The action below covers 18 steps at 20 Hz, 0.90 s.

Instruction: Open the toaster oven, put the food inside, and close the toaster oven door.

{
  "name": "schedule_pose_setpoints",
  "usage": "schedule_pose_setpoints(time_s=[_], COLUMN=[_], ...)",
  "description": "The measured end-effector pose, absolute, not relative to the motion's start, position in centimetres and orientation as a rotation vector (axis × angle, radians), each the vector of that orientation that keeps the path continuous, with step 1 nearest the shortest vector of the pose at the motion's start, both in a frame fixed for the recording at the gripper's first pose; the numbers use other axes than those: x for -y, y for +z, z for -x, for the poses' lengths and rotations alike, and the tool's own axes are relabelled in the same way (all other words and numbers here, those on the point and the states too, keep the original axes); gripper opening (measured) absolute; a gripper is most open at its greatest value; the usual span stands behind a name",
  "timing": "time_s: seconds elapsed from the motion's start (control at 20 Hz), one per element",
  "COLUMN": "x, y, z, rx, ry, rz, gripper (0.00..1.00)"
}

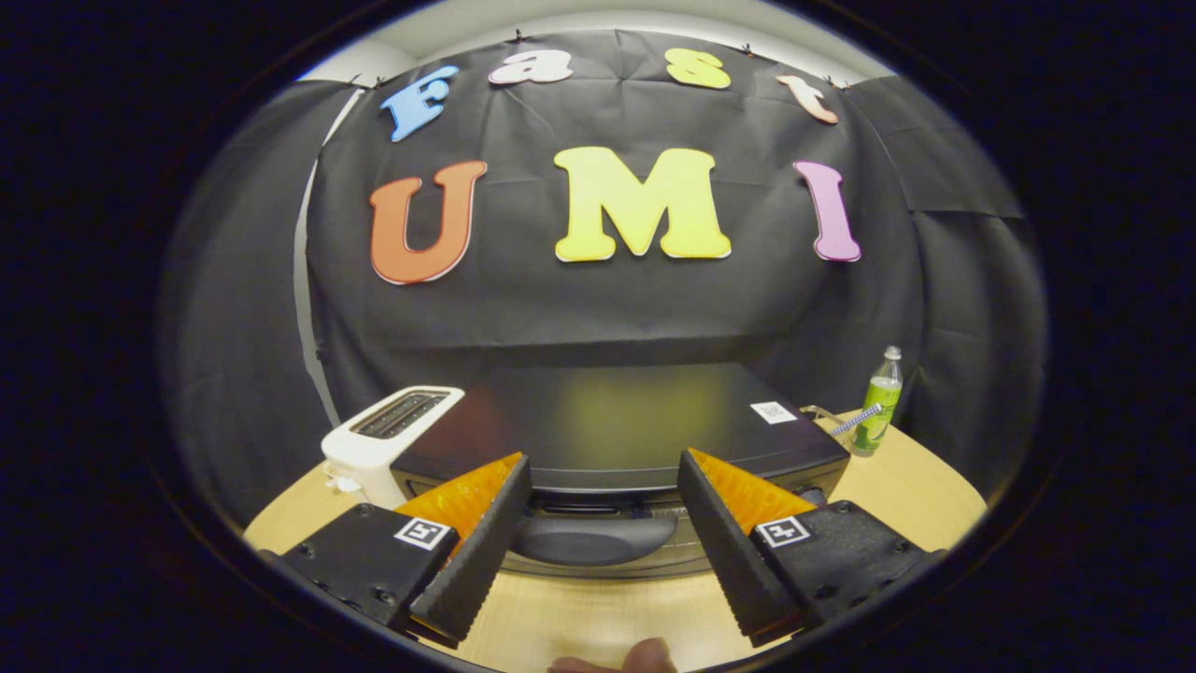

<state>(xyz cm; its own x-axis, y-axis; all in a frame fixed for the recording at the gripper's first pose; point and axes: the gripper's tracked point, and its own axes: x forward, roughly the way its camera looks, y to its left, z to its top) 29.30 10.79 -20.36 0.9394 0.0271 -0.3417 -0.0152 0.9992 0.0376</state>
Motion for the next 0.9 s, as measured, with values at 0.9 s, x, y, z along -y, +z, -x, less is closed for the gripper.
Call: schedule_pose_setpoints(time_s=[0.9], x=[-11.3], y=[-24.0], z=[-22.4], rx=[-0.354], ry=[0.058], rz=[0.000], gripper=[1.00])
